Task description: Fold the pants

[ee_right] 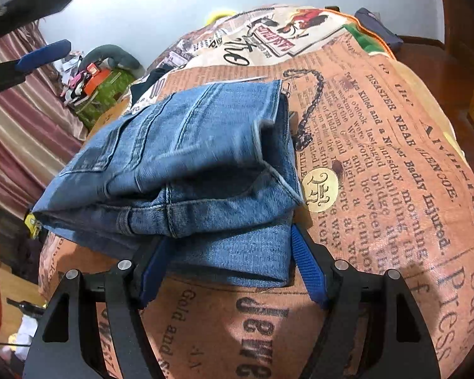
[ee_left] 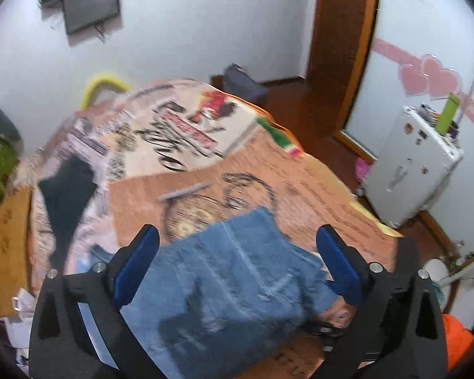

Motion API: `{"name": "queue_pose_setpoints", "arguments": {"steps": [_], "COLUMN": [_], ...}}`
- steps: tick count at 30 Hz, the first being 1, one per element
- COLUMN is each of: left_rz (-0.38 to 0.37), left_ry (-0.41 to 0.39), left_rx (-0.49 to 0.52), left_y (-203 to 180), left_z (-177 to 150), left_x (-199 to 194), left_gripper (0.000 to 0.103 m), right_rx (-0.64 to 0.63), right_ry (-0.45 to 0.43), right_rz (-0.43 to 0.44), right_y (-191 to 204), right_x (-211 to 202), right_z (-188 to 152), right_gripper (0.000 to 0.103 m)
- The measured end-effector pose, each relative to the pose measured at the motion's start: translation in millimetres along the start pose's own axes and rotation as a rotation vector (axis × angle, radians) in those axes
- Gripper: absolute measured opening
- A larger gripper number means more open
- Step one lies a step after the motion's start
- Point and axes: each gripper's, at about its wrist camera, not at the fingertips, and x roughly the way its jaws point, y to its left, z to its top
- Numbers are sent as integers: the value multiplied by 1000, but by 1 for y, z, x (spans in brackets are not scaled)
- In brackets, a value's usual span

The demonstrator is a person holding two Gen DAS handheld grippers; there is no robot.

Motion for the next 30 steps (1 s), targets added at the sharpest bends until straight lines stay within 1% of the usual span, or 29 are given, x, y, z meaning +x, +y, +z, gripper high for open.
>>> {"name": "queue_pose_setpoints", "arguments": {"steps": [2, 4, 7, 9, 12, 14, 15, 16, 17, 18, 19, 20, 22, 24, 26, 28, 30], "left_rz": [50, 83, 148, 183, 237, 252, 262, 287, 315, 346, 334, 310, 262, 229, 222, 234, 247], "left_ry": [5, 24, 82, 121, 200, 263, 286, 325, 368, 434, 467, 466, 430, 430, 424, 418, 414], "left_rx": [-6, -20, -57, -90, -136, -189, -199, -200, -192, -171, -156, -155, -181, -202, -210, -217, -225], "left_y": [19, 41, 84, 112, 151, 176, 183, 191, 197, 203, 208, 211, 223, 233, 240, 245, 243], "left_z": [3, 5, 6, 2, -7, -19, -25, -33, -41, -55, -65, -71, -81, -91, -105, -122, -138], "left_x": [2, 10, 28, 42, 71, 98, 107, 121, 134, 151, 159, 161, 151, 139, 124, 100, 76], "left_gripper": [101, 101, 101, 101, 101, 101, 101, 101, 101, 101, 102, 102, 103, 103, 103, 103, 103], "right_rx": [9, 13, 13, 9, -18, -36, -38, -36, -37, -48, -53, -51, -45, -42, -43, -52, -58], "right_ry": [-2, -8, -14, -8, 21, 34, 45, 57, 62, 65, 66, 65, 64, 59, 50, 36, 27], "right_rz": [7, 6, -18, -19, -24, -29, -22, -15, -32, -53, -68, -74, -77, -80, -80, -91, -77], "right_y": [-2, -4, -6, -7, -4, -1, 1, 3, 6, 9, 10, 10, 9, 9, 11, 14, 16], "right_x": [-5, -12, -19, -21, -16, -9, -4, 0, 2, 6, 9, 11, 14, 19, 24, 28, 28], "right_z": [-2, -6, -9, -11, -13, -11, -8, -5, -3, 0, 4, 7, 13, 22, 29, 36, 37], "right_gripper": [70, 70, 70, 70, 70, 70, 70, 70, 72, 72, 72, 72, 72, 72, 72, 72, 72]}}
